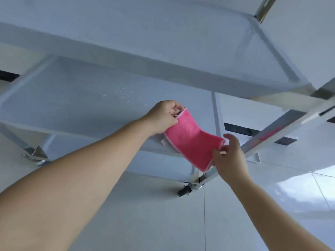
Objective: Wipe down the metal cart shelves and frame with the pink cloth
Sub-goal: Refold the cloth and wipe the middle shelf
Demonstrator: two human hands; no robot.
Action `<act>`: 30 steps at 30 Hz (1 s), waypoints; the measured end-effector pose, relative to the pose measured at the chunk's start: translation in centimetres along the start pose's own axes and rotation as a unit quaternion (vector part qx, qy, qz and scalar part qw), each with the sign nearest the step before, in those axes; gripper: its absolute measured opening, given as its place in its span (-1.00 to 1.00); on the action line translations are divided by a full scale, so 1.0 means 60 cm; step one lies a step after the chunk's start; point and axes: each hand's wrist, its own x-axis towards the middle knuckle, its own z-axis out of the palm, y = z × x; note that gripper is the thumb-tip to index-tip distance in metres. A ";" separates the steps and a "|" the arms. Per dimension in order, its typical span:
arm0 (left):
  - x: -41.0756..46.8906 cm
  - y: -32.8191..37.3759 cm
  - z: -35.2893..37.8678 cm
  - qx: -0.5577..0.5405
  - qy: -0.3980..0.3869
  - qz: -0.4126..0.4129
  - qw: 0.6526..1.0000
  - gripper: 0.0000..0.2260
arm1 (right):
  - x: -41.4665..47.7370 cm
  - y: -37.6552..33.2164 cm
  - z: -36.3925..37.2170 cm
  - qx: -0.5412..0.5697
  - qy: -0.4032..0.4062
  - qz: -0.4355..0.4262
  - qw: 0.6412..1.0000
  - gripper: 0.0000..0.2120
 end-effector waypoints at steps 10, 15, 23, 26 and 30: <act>-0.012 -0.046 -0.001 0.236 0.064 0.114 0.963 -0.77 | 0.059 0.015 0.047 -0.239 -0.077 -0.412 0.876 -0.62; -0.057 -0.084 -0.034 0.334 0.090 0.123 0.930 -0.73 | 0.095 -0.007 0.083 -0.251 -0.191 -0.459 0.831 -0.53; -0.084 -0.136 -0.036 0.352 0.094 0.167 0.916 -0.74 | 0.122 0.020 0.100 -0.369 -0.136 -0.304 0.867 -0.38; -0.089 -0.142 -0.040 0.362 0.107 0.199 0.905 -0.77 | 0.116 0.008 0.085 -0.380 -0.141 -0.326 0.854 -0.35; -0.097 -0.149 -0.053 0.362 0.090 0.242 0.896 -0.75 | 0.129 0.013 0.066 -0.493 -0.111 -0.448 0.738 -0.43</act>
